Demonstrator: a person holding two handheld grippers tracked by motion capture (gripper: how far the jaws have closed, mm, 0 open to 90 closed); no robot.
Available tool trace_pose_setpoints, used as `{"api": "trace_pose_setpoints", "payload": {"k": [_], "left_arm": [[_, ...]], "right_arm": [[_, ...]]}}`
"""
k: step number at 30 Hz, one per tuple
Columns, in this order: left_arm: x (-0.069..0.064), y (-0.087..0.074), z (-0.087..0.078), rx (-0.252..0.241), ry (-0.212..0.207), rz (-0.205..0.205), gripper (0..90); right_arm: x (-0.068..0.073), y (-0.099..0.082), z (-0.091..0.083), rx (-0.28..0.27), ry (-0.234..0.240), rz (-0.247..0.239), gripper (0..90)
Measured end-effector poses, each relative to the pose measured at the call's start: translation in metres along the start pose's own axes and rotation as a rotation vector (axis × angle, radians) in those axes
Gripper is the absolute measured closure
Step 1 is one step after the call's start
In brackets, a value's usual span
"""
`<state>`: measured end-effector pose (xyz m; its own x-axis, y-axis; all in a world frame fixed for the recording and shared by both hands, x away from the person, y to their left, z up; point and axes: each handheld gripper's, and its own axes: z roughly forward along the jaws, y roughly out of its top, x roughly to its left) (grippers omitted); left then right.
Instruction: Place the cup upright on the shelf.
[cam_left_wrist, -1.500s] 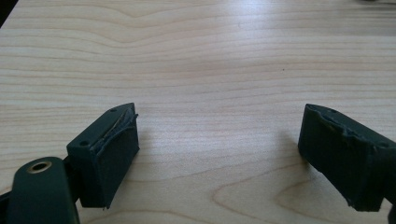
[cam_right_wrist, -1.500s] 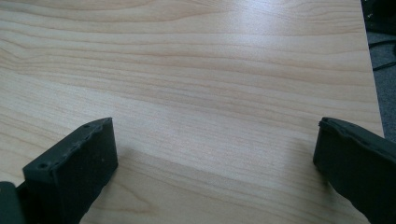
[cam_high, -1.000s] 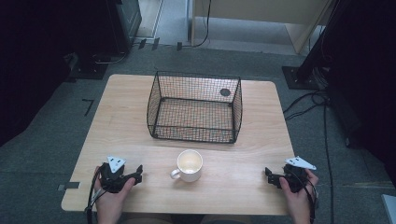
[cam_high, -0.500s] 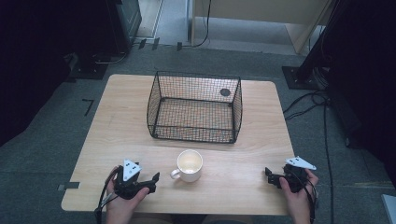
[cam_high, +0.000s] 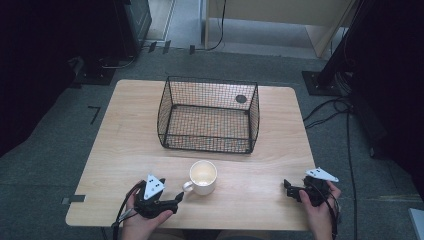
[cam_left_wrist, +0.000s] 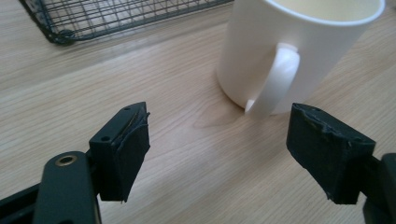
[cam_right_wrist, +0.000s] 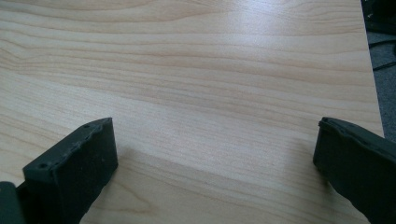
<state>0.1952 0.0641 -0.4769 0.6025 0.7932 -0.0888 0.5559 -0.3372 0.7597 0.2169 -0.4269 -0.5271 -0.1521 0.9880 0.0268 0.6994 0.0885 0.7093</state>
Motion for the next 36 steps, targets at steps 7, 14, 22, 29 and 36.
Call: {"api": "trace_pose_setpoints", "payload": {"k": [7,14,22,29,36], "left_arm": [[-0.005,0.005,0.005,-0.009,-0.019,0.016,32.0],[-0.01,0.012,0.012,-0.01,-0.048,0.036,46.6],[-0.017,0.017,0.02,0.013,-0.102,0.086,68.1],[-0.015,0.019,0.02,0.023,-0.12,0.097,77.0],[-0.018,0.022,0.018,-0.009,-0.124,0.131,81.0]], "right_arm": [[0.0,0.0,0.0,0.0,0.0,0.0,0.0],[0.0,0.0,0.0,0.0,0.0,0.0,0.0],[0.0,0.0,0.0,0.0,0.0,0.0,0.0],[0.0,0.0,0.0,0.0,0.0,0.0,0.0],[0.0,0.0,0.0,0.0,0.0,0.0,0.0]]}}
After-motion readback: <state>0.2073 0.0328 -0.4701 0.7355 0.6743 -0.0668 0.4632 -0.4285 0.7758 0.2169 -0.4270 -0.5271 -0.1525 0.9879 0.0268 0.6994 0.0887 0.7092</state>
